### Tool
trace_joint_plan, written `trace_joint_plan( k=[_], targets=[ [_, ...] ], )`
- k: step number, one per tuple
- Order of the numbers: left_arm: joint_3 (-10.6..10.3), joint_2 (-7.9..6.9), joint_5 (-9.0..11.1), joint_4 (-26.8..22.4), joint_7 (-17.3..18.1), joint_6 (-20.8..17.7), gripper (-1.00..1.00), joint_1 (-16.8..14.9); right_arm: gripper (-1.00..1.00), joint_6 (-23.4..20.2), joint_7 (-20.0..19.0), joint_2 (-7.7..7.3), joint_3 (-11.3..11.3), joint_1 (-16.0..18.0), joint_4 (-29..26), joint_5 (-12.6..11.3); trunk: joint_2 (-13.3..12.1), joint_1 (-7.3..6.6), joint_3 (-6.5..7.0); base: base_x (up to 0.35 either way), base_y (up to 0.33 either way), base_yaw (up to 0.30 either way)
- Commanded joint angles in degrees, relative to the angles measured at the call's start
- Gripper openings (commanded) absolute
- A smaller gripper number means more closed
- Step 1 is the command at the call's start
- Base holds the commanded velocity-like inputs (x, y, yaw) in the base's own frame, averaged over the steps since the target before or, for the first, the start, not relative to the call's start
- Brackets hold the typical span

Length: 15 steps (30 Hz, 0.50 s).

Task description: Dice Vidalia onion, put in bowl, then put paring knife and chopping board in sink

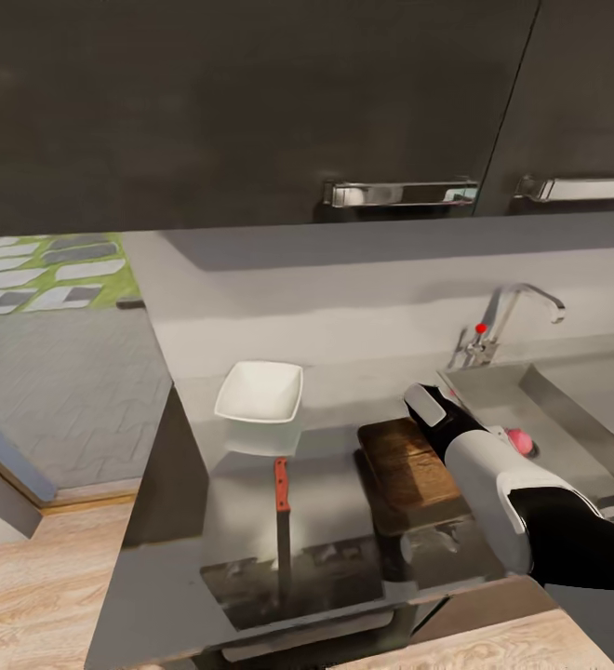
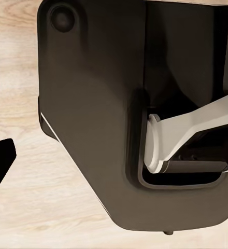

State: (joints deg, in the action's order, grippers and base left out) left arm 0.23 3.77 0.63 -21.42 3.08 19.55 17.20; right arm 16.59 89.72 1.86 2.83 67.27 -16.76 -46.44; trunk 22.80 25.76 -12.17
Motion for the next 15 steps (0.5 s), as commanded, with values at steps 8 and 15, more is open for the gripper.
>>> trace_joint_plan(
  k=[8, 15],
  targets=[
    [0.0, 0.0, 0.1, -0.1, 0.2, 0.0, 1.0, 0.0, -1.0, 0.4, 0.1, 0.3, 0.4, 0.1, 0.1, -0.3, 0.1, 0.02, -0.1, -0.033, 0.0, -0.083],
    [0.0, 0.0, 0.1, -0.1, 0.2, 0.0, 1.0, 0.0, -1.0, 0.9, 0.1, 0.59, 0.4, 0.1, 0.1, -0.3, 0.1, 0.02, -0.1, -0.001, 0.116, -0.004]
  ],
)
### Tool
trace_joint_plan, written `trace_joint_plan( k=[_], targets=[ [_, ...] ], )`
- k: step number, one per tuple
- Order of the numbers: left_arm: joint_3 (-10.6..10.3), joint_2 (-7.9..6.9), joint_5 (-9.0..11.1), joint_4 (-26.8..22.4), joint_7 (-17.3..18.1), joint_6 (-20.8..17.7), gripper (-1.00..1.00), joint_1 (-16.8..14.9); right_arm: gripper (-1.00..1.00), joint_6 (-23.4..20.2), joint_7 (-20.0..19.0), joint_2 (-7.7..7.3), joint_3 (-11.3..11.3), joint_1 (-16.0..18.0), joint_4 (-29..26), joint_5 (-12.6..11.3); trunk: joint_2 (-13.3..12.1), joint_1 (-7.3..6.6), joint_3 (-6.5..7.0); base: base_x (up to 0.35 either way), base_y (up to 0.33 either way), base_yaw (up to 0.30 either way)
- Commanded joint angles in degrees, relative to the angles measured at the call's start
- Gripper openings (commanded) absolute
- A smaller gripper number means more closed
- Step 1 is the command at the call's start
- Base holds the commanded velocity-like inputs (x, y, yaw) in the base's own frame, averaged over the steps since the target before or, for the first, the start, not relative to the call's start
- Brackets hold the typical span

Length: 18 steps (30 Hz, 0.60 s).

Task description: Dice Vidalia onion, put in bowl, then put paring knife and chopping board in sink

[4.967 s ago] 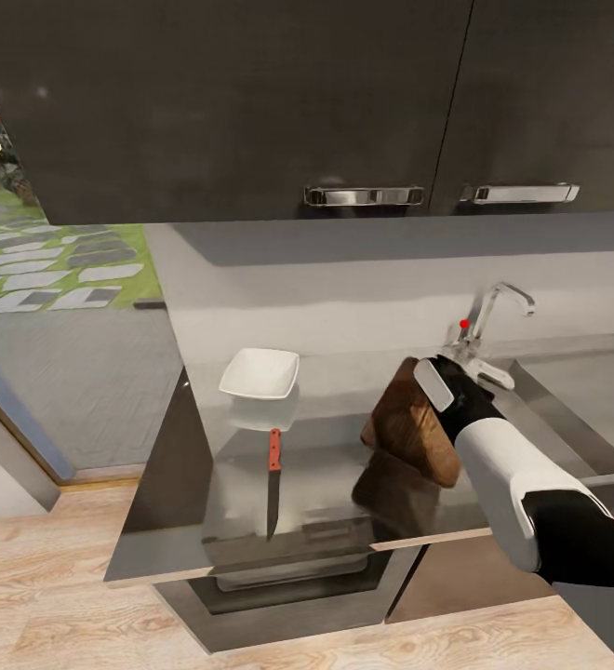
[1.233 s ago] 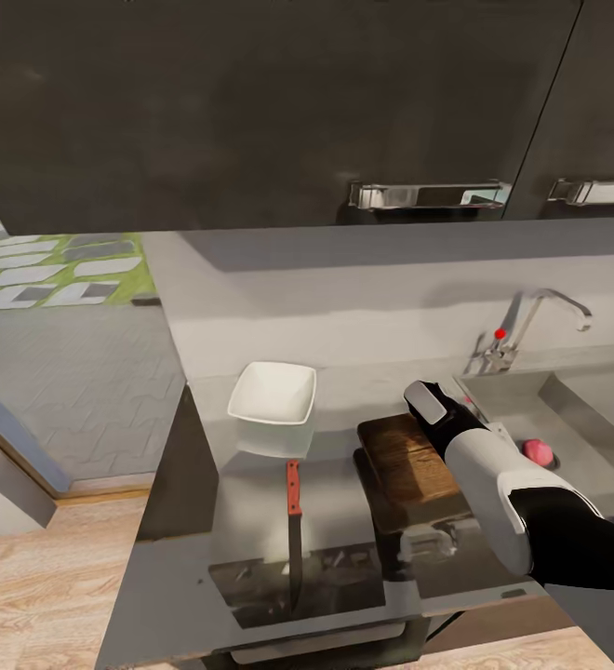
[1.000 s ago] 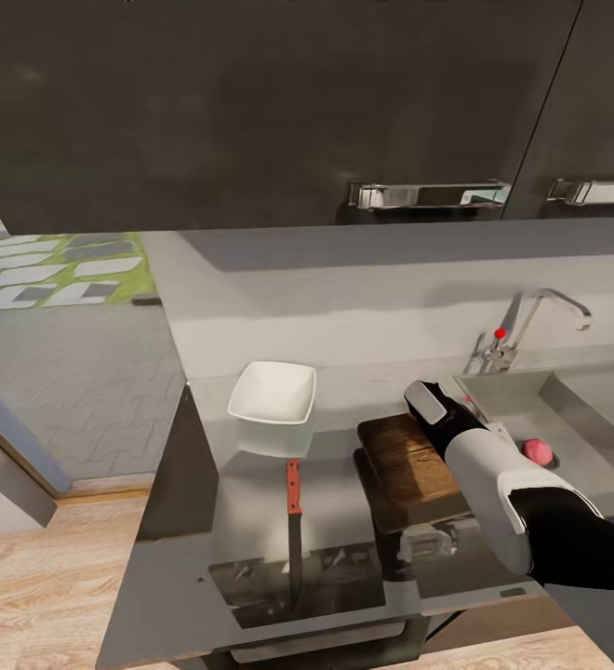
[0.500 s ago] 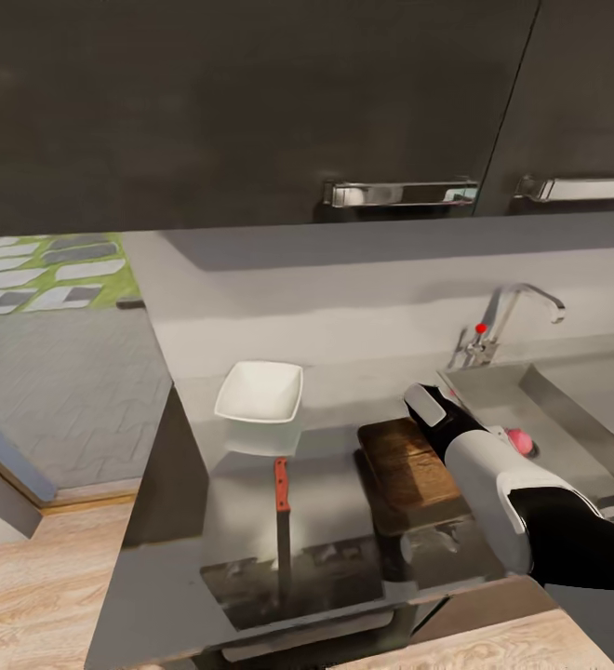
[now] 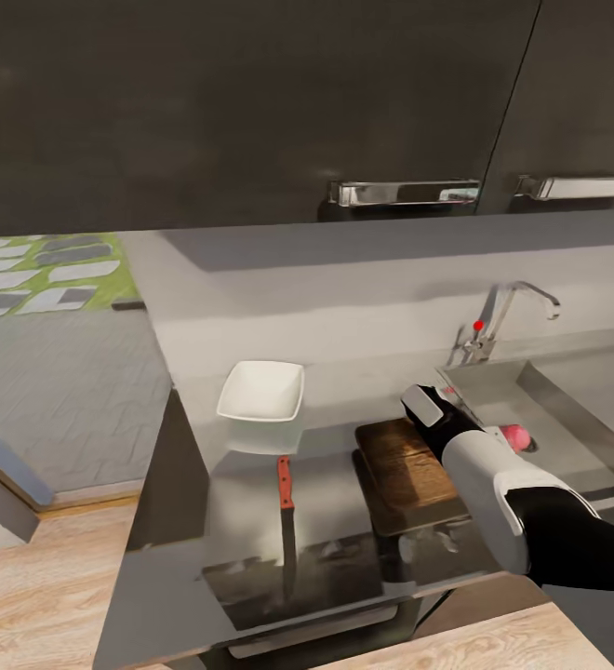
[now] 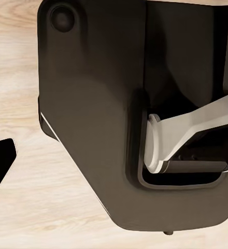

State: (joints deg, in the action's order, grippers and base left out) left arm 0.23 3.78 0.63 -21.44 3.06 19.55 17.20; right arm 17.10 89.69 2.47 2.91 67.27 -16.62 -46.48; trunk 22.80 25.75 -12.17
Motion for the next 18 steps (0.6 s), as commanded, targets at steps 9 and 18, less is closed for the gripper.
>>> trace_joint_plan(
  k=[9, 18],
  targets=[
    [0.0, 0.0, 0.1, -0.1, 0.2, 0.0, 1.0, 0.0, -1.0, 1.1, 0.1, 0.09, 0.4, 0.1, 0.5, -0.3, 0.1, 0.04, -0.1, 0.0, 0.046, 0.005],
    [0.0, 0.0, 0.1, 0.0, 0.2, 0.0, 1.0, 0.0, -1.0, 1.1, -0.4, 0.11, 0.4, 0.0, 1.3, -0.3, 0.1, 0.04, -0.1, 0.0, 0.001, 0.008]
  ],
)
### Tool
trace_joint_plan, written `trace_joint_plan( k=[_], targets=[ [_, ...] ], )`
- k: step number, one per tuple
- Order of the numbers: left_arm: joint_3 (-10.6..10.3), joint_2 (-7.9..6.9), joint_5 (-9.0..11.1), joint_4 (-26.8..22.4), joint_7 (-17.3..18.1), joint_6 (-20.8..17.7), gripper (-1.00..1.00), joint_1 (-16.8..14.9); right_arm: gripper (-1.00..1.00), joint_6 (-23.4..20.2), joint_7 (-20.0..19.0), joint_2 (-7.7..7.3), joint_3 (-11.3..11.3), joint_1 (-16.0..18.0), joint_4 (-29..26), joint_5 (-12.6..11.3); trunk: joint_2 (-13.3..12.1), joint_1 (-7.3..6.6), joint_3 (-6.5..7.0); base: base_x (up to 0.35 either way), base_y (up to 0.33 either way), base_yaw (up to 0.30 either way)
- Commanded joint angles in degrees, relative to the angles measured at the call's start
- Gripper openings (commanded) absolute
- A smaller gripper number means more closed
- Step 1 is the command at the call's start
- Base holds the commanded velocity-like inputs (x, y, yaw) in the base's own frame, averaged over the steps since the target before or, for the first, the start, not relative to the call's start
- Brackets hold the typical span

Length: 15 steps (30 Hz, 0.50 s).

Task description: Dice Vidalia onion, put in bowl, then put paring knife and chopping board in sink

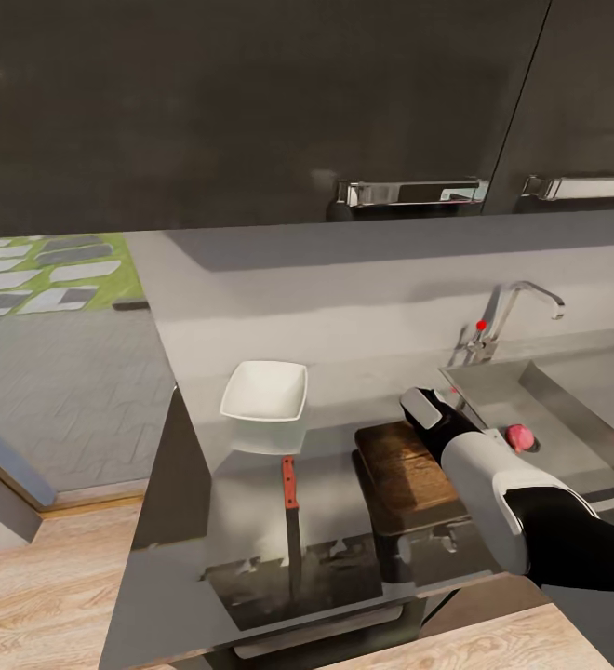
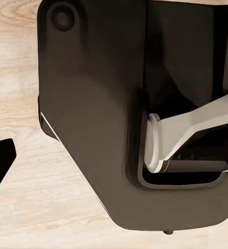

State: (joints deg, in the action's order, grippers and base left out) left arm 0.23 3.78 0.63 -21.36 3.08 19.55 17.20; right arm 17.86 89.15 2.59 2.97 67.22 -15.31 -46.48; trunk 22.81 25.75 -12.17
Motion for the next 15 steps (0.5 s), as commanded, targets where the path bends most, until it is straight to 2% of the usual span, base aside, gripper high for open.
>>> trace_joint_plan(
  k=[1, 10, 11, 15],
  targets=[
    [0.0, 0.0, 0.1, -0.1, 0.2, 0.0, 1.0, 0.0, -1.0, 0.4, -0.2, -0.03, 0.3, 0.0, 0.1, -0.3, 0.1, 0.04, -0.1, 0.0, 0.0, 0.0],
    [0.0, 0.0, 0.1, -0.1, 0.2, 0.0, 1.0, 0.0, -1.0, 0.4, -0.9, -0.03, 0.4, 0.0, 0.6, -0.3, 0.1, 0.04, -0.1, 0.0, 0.0, 0.0],
    [0.0, 0.0, 0.1, -0.1, 0.2, 0.0, 1.0, 0.0, 1.0, 0.4, -1.0, -0.03, 0.4, 0.0, 0.6, -0.3, 0.1, 0.04, -0.1, 0.0, 0.0, 0.0],
    [0.0, 0.0, 0.1, -0.2, 0.2, 0.0, 1.0, 0.0, 1.0, 0.4, -1.0, -0.04, 0.4, 0.0, 0.6, -0.2, 0.1, 0.04, -0.1, 0.0, 0.0, 0.0]
  ],
)
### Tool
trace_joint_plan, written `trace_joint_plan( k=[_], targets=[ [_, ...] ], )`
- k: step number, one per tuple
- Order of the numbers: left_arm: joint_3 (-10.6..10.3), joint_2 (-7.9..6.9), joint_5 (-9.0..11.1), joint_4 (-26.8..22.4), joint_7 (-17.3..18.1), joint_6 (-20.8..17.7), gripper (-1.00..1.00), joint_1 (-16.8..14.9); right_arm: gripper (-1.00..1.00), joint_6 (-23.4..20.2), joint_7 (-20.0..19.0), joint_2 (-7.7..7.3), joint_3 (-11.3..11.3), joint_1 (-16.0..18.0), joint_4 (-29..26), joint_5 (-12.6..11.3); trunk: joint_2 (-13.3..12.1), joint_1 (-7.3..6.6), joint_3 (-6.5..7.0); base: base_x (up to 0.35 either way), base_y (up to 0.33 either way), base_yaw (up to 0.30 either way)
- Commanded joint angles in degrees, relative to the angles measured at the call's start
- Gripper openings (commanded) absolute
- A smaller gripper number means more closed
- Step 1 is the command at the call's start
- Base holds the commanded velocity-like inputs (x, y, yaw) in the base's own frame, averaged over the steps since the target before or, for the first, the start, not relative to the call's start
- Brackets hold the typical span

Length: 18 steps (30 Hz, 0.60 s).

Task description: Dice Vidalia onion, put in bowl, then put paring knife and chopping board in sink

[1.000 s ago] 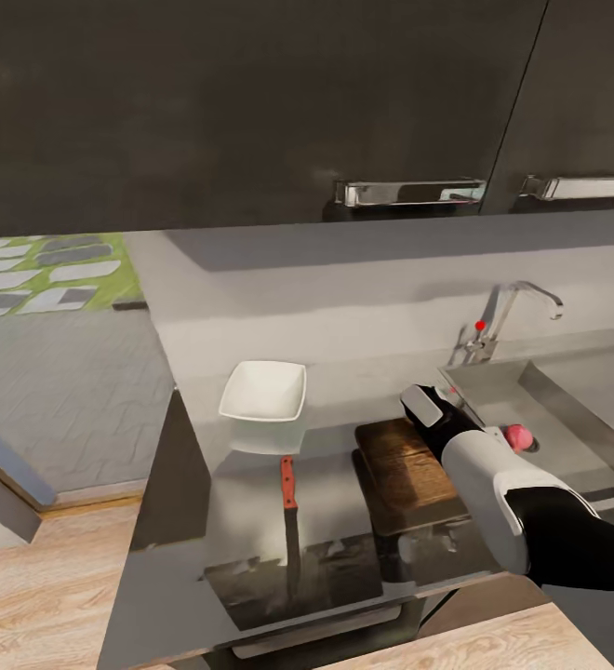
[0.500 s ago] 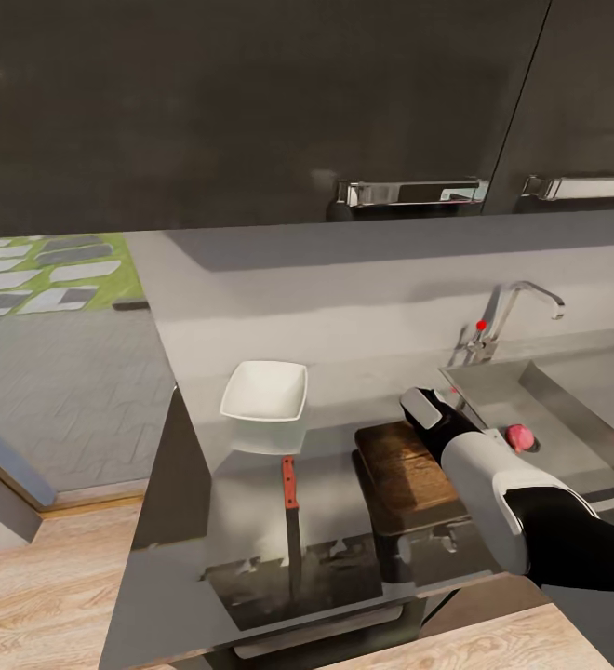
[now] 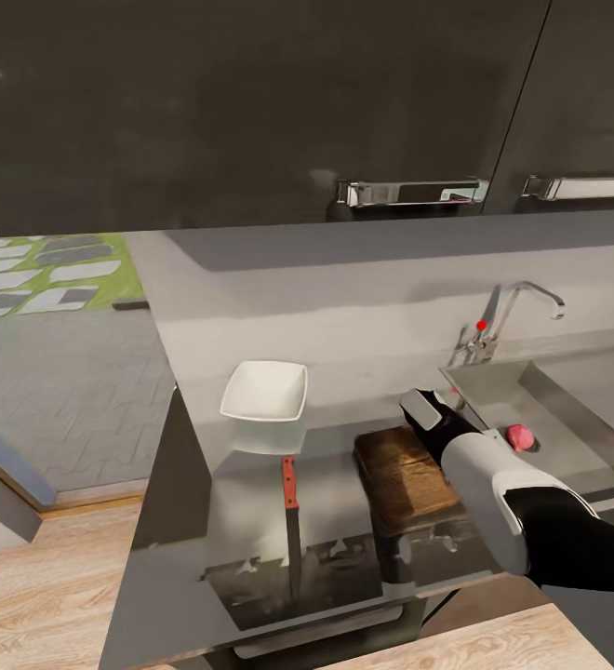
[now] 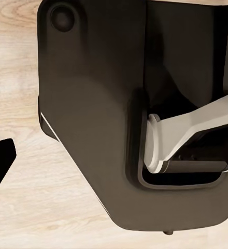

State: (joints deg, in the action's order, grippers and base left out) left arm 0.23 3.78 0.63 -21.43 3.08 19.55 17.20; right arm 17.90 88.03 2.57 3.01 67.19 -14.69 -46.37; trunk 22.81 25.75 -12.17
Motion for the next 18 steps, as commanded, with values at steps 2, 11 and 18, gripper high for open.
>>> trace_joint_plan(
  k=[2, 11, 18],
  targets=[
    [0.0, 0.0, 0.1, -0.1, 0.2, 0.0, 1.0, 0.0, 1.0, 0.4, 0.1, -0.02, 0.3, 0.0, 0.0, -0.3, 0.1, 0.04, -0.1, 0.0, 0.0, 0.0],
    [0.0, 0.0, 0.1, 0.0, 0.2, 0.0, 1.0, 0.0, 1.0, 0.4, 0.1, 0.0, 0.3, 0.0, -0.1, -0.3, 0.1, 0.04, -0.1, 0.0, 0.0, 0.0],
    [0.0, 0.0, 0.1, 0.0, 0.2, 0.0, 1.0, 0.0, 1.0, 0.4, 0.3, 0.38, 0.6, 0.0, -1.1, 0.0, 0.1, 0.04, -0.1, 0.0, 0.0, 0.0]
  ],
)
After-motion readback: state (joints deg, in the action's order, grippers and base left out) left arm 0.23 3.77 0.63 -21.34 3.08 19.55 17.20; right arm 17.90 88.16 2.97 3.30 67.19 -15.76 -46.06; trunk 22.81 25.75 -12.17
